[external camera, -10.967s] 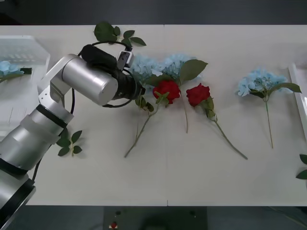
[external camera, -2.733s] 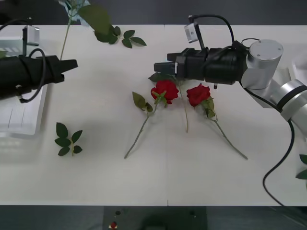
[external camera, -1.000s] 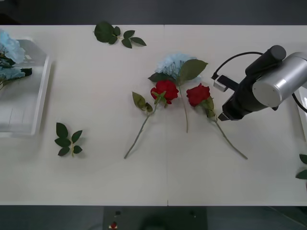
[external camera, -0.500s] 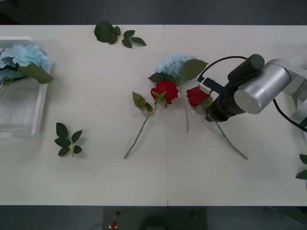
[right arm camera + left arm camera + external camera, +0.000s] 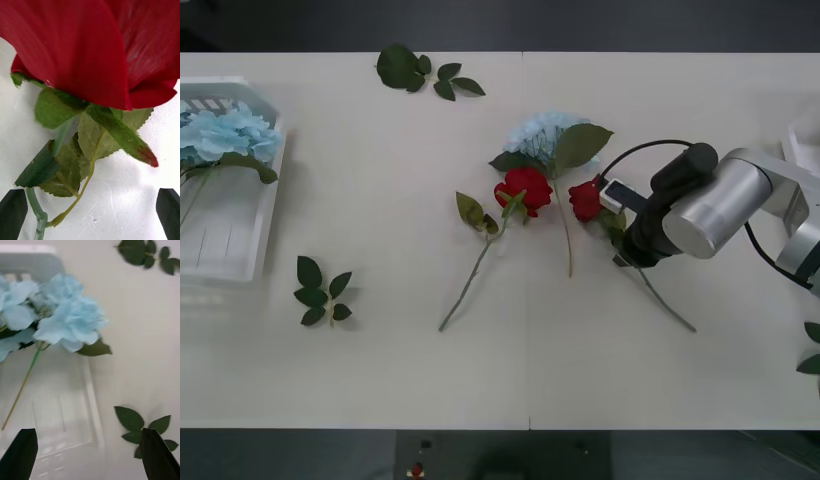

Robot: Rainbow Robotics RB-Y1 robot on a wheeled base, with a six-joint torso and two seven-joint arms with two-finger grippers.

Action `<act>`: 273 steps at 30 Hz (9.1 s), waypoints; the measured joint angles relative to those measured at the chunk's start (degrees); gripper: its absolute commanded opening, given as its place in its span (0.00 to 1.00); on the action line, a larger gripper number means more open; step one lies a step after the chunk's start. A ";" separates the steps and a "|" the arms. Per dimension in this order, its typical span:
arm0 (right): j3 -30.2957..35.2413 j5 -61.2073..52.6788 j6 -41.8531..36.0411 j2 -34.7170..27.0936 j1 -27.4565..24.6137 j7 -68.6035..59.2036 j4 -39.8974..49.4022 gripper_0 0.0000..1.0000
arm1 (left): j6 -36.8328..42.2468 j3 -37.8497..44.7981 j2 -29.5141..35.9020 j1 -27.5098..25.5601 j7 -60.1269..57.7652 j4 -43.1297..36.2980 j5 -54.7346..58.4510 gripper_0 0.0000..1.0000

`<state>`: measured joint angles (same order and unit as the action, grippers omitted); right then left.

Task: Put the red flowers into the right box and the blue flowers into the left box

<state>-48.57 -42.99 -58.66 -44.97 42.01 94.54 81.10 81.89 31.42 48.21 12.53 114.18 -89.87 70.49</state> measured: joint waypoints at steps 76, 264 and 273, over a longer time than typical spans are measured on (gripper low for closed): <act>8.63 5.48 30.46 -17.45 3.53 -5.11 -48.33 0.51 | -13.98 -60.85 -38.32 27.89 -41.11 14.71 -53.91 0.18; 2.89 -84.02 45.30 -26.32 -11.88 60.21 -46.46 0.28 | -53.97 -53.72 9.01 3.65 22.48 -11.42 46.41 1.00; 0.26 -82.68 45.85 -26.01 -11.88 60.21 -46.44 0.94 | -49.72 -50.74 0.48 7.48 22.49 -5.06 45.09 1.00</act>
<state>-48.30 -125.67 -12.80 -70.99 30.13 154.75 34.65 32.17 -19.32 48.70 20.01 136.67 -94.93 115.58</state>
